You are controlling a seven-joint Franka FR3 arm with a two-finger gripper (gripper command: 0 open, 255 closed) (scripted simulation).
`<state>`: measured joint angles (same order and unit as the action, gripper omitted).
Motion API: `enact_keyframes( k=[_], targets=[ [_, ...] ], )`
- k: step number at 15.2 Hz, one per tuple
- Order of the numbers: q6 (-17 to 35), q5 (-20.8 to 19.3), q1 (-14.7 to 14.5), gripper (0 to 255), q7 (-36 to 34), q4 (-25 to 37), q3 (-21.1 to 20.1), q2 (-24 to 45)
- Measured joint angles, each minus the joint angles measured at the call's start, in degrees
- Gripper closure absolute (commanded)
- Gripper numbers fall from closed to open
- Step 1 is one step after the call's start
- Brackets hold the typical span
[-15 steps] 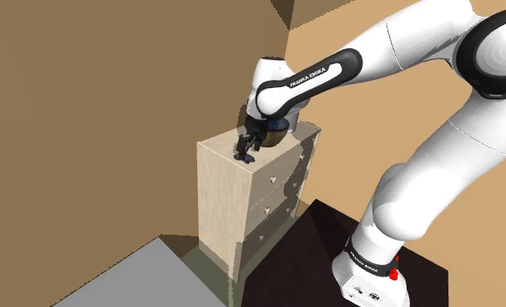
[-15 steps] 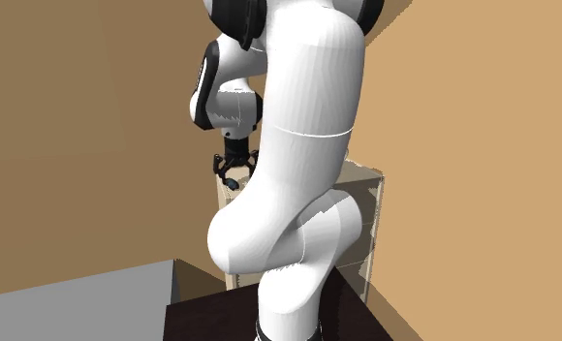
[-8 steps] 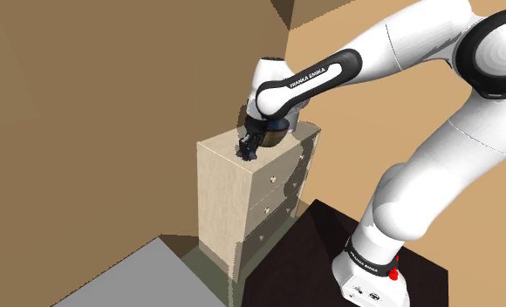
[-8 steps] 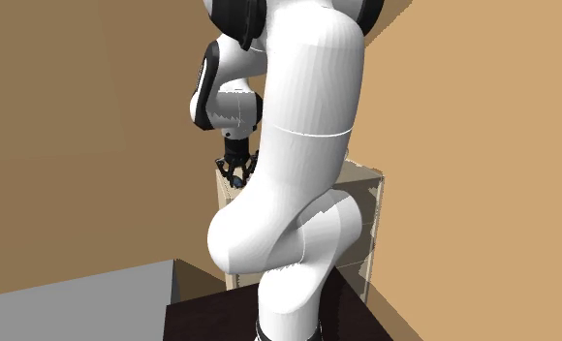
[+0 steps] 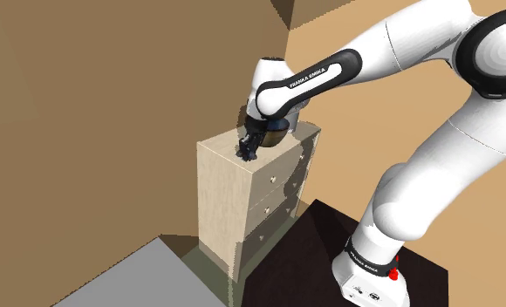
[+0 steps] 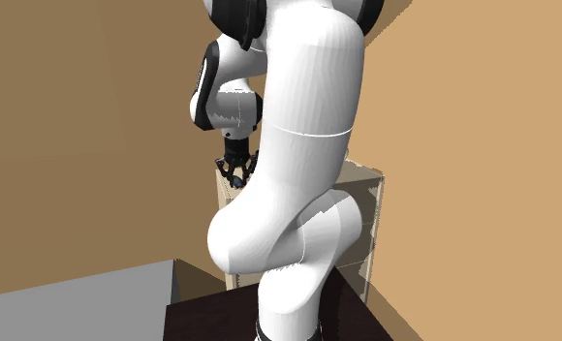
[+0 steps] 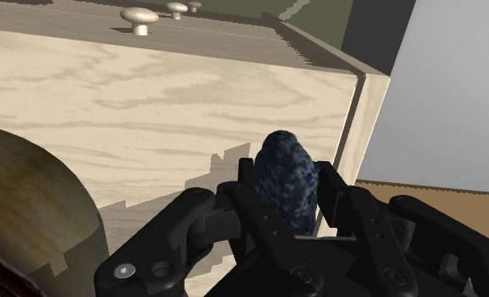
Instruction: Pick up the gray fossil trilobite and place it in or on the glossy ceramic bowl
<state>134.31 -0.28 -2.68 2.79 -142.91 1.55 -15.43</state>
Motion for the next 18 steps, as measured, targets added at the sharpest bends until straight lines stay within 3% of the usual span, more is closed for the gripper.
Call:
enact_keyframes(
  k=[18],
  targets=[
    [-14.0, -0.1, 0.0, 255, -0.2, 8.7, -0.1, -5.4]
  ],
)
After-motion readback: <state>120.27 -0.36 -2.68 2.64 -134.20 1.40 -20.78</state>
